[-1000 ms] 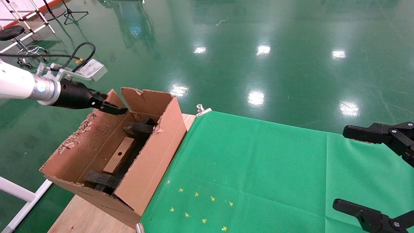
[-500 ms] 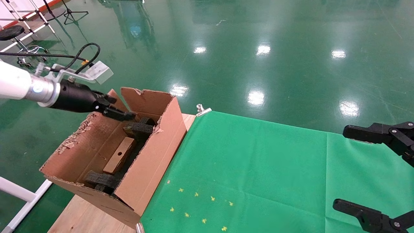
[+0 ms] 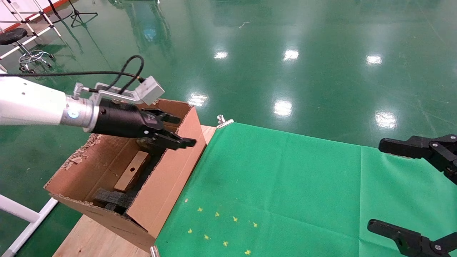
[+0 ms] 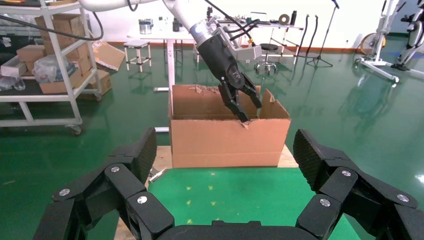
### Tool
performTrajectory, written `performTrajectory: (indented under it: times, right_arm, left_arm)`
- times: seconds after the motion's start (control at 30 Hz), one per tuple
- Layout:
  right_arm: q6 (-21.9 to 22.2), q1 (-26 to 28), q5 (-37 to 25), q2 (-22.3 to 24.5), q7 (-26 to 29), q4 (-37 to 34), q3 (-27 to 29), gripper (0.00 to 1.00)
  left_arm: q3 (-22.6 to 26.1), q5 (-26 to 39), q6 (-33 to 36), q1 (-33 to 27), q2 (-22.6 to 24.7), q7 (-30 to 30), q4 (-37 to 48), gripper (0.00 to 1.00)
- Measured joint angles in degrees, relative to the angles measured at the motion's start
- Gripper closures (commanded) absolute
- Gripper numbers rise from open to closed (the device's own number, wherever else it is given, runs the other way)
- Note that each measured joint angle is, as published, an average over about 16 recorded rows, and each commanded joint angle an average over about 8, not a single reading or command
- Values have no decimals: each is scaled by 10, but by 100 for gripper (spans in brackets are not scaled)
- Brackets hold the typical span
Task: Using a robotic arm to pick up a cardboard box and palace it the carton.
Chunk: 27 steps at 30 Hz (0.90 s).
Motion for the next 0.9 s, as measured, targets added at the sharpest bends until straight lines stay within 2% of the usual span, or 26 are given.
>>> performTrajectory:
  times: [0.9]
  right_arm:
    - [0,0,0,0,0,0,0,0]
  left_arm:
    - [-242,-178,76,226,-16,75,-227,0]
